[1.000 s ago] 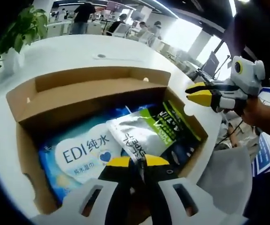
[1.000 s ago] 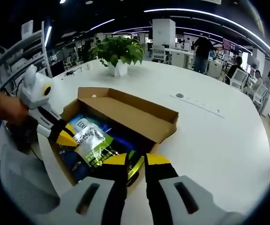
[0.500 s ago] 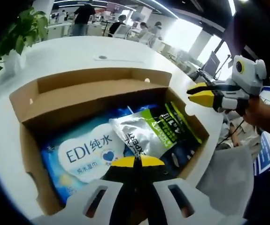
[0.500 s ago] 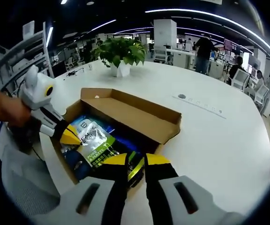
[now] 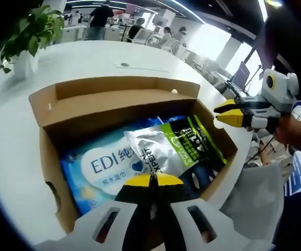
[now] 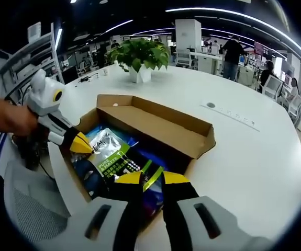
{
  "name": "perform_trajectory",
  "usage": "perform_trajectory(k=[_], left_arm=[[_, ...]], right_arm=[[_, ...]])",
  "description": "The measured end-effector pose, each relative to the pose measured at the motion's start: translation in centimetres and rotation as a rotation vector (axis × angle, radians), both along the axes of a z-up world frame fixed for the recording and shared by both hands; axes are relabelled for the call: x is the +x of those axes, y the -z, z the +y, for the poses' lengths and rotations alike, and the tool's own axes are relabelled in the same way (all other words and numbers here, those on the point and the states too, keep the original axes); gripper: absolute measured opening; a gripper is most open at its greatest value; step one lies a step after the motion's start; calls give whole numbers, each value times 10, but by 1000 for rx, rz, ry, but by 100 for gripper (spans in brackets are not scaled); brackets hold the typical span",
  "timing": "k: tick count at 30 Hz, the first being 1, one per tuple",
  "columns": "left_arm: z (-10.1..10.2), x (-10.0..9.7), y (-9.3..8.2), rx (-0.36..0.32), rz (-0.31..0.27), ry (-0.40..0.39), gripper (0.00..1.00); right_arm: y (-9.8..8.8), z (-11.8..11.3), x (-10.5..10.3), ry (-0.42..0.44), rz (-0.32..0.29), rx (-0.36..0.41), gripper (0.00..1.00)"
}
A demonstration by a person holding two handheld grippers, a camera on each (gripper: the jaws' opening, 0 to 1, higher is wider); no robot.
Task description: Operate the shoe box by opening the lid, removing the specified soft item, and placing it in the target area until the item is outside and the box remains undamaged.
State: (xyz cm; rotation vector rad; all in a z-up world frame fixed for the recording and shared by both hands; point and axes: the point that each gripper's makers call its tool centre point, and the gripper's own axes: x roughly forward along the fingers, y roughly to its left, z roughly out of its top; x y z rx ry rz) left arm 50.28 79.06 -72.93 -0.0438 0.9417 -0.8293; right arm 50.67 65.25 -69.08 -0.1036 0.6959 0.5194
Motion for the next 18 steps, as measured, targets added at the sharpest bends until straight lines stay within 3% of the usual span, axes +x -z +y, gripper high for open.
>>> perform_trajectory(k=[18], left_arm=[[4, -1, 2, -11, 5, -14, 0]], right_arm=[[35, 12, -17, -24, 165, -21, 8]])
